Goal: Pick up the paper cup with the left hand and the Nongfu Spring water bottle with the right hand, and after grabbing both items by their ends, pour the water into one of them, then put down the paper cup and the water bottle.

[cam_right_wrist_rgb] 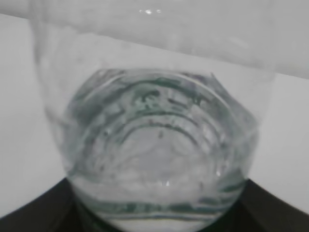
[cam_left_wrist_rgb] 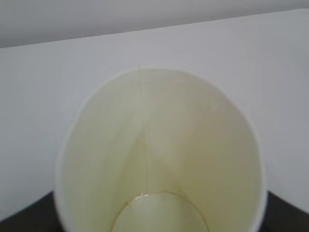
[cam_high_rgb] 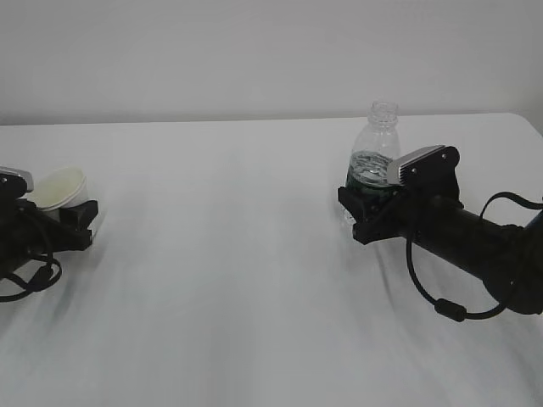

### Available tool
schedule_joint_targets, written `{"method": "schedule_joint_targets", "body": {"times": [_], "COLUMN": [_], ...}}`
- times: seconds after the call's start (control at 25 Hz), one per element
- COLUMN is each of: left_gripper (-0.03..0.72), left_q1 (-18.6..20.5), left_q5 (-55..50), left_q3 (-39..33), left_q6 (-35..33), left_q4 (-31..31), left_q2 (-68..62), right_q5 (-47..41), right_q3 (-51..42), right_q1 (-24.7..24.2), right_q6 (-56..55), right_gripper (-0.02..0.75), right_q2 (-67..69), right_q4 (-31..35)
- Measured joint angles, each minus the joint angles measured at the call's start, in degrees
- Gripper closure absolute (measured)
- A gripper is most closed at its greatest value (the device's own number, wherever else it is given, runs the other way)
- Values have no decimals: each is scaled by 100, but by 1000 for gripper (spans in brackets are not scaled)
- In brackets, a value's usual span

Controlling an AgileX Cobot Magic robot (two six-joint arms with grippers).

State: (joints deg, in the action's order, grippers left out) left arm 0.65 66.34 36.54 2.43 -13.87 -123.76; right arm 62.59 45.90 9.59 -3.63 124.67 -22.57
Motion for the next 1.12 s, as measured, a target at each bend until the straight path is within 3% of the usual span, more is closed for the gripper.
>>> {"method": "schedule_joint_targets", "body": {"times": [0.64, 1.12], "left_gripper": [235, 235], "left_q1": [0, 0], "left_q5": [-11, -32], "left_q3": [-290, -330], "left_q6": [199, 722], "left_q4": [-838, -2296], "left_q2": [510, 757], "right_q5": [-24, -280], "right_q3": [0, -24], "right_q1": [0, 0], "right_q6": [0, -88], "right_gripper": [283, 283], "right_q2": [0, -194], "right_q4": [-12, -441]}}
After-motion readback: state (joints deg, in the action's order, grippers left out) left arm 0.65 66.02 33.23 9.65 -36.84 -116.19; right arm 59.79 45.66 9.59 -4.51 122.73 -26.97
